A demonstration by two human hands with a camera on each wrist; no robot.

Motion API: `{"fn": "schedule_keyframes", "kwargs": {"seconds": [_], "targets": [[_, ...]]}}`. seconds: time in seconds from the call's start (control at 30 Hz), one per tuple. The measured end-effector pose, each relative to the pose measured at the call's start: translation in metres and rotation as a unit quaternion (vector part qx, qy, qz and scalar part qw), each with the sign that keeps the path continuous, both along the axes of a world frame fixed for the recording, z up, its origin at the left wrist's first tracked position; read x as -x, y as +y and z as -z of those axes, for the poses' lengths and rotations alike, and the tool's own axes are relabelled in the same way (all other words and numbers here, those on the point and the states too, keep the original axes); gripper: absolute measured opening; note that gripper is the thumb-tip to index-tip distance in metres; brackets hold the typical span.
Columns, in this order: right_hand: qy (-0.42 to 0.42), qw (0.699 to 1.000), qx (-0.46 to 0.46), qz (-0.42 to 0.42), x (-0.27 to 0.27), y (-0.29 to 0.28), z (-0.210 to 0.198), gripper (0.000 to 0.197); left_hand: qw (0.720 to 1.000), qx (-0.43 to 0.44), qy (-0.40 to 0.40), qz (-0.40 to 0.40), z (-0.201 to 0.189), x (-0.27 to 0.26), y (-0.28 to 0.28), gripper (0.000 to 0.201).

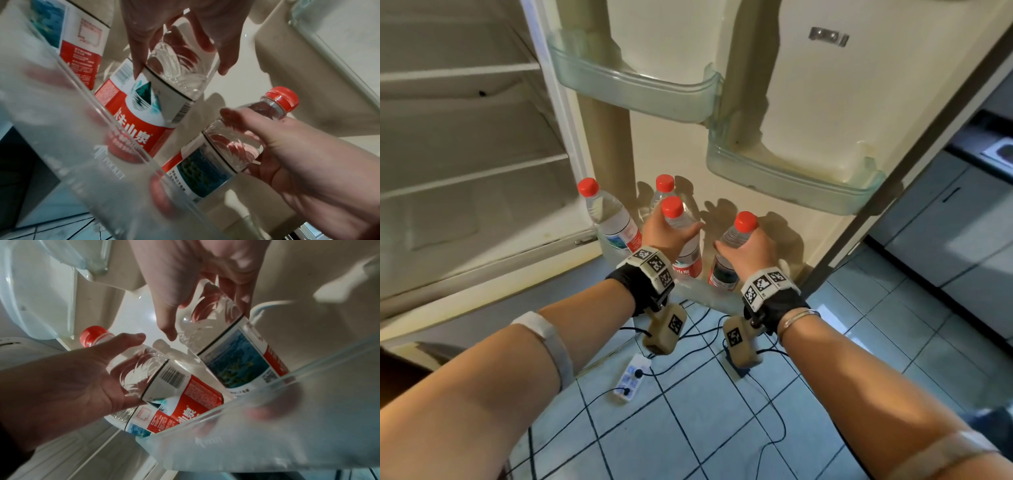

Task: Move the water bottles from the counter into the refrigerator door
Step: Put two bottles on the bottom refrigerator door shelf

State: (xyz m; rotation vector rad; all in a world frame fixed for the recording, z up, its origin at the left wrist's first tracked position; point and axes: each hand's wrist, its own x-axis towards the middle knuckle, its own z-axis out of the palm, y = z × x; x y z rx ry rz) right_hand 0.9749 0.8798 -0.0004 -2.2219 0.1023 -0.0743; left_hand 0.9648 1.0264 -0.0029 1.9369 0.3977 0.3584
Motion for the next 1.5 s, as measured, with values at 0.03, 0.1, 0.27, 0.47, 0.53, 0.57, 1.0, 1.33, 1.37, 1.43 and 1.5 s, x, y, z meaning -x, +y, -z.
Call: {"fn": "schedule_keyframes", "kwargs": {"seconds": [0.03,0.1,0.27,0.47,0.53,0.57,1.0,1.33,1.37,1.43,1.5], "targets": [[0.0,1.0,0.001,0.0,0.0,0.0,0.002,0.042,1.0,0.011,-0.002,-0.004,0.002,0.002,0.001,0.053],[0.0,1.0,0.004,0.0,0.0,0.001,0.006,0.044,0.999,0.032,-0.006,-0.011,0.006,0.007,0.005,0.048],[-0.001,1.0,0.018,-0.007,-0.001,0.004,0.007,0.044,0.997,0.055,-0.008,-0.056,0.017,0.013,0.019,0.052],[0.008,0.999,0.034,-0.024,0.006,0.007,0.007,0.044,0.997,0.046,-0.042,-0.054,0.007,0.019,0.03,0.057],[0.011,0.999,0.03,-0.03,0.01,0.006,0.004,0.048,0.996,0.04,-0.05,-0.06,0.005,0.024,0.032,0.054],[0.012,0.999,0.023,-0.032,0.012,0.005,0.002,0.052,0.996,0.032,-0.055,-0.062,0.004,0.027,0.032,0.054],[-0.174,0.978,-0.007,-0.113,0.042,0.011,-0.012,0.059,0.994,-0.016,-0.073,-0.078,-0.008,0.086,0.036,0.045],[-0.203,0.942,-0.031,-0.264,0.101,0.084,-0.028,0.052,0.987,-0.036,-0.074,-0.141,-0.011,0.167,0.085,0.044],[-0.198,0.938,-0.04,-0.281,0.11,0.095,-0.028,0.051,0.985,-0.043,-0.068,-0.149,-0.01,0.18,0.093,0.043],[-0.187,0.929,-0.052,-0.315,0.129,0.119,-0.025,0.052,0.982,-0.052,-0.058,-0.171,-0.01,0.208,0.11,0.043],[-0.182,0.919,-0.051,-0.345,0.15,0.143,-0.023,0.051,0.977,-0.055,-0.051,-0.198,-0.012,0.238,0.126,0.043]]}}
